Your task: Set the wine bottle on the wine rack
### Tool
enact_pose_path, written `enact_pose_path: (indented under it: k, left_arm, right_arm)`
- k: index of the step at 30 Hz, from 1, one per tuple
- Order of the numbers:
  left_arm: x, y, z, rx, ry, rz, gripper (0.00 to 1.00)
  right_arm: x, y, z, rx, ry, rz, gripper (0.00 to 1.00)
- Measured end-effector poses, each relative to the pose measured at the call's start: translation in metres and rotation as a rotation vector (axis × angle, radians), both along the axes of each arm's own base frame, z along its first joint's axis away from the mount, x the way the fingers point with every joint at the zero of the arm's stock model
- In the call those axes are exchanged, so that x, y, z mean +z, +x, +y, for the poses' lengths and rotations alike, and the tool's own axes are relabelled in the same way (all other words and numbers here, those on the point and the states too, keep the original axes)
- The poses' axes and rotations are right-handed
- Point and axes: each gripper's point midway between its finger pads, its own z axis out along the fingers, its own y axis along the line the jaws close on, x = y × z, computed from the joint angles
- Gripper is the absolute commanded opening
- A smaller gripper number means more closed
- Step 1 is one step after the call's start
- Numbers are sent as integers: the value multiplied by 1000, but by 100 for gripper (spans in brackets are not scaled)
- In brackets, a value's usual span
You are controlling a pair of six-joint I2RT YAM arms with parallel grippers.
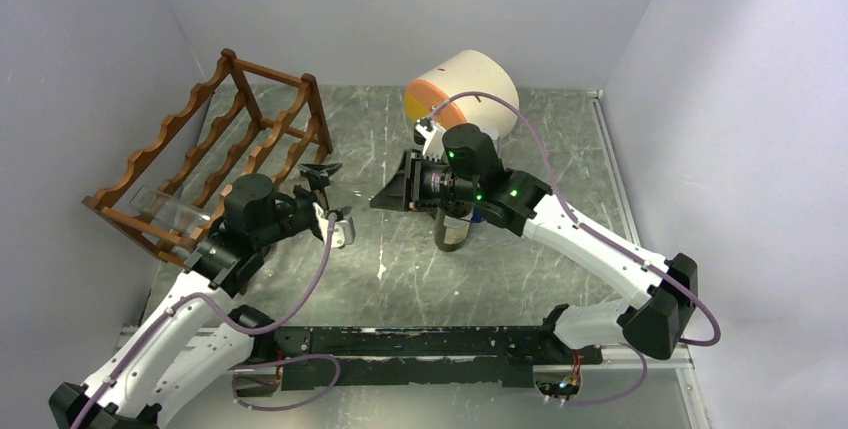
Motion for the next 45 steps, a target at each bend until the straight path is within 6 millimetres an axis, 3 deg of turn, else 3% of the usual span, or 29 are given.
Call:
enact_pose_path:
  k: [6, 16, 23, 31, 37, 40, 45]
  left_arm:
    - [16, -18, -1, -39, -18, 50, 95]
    - [66, -51, 10, -40, -120, 71, 95]
    - [138, -51, 45, 176, -474, -12, 95]
    - [172, -49, 62, 317, -862, 182, 95]
    - [219, -47, 90, 497, -1156, 343, 95]
    - [224, -48, 99, 564, -1211, 393, 95]
    - [200, -48, 101, 644, -1188, 481, 95]
  right_arm:
    - [2, 3, -3, -38, 20, 32, 0]
    - [2, 10, -6, -75, 22, 35, 0]
    - [0, 11, -5, -73, 27, 27, 0]
    - [-15, 9, 1, -57, -1, 10, 0]
    - [-29, 1, 17, -18, -20, -4, 0]
    - [-32, -5, 26, 2, -16, -12, 0]
    - [-30, -11, 38, 21, 5, -32, 0]
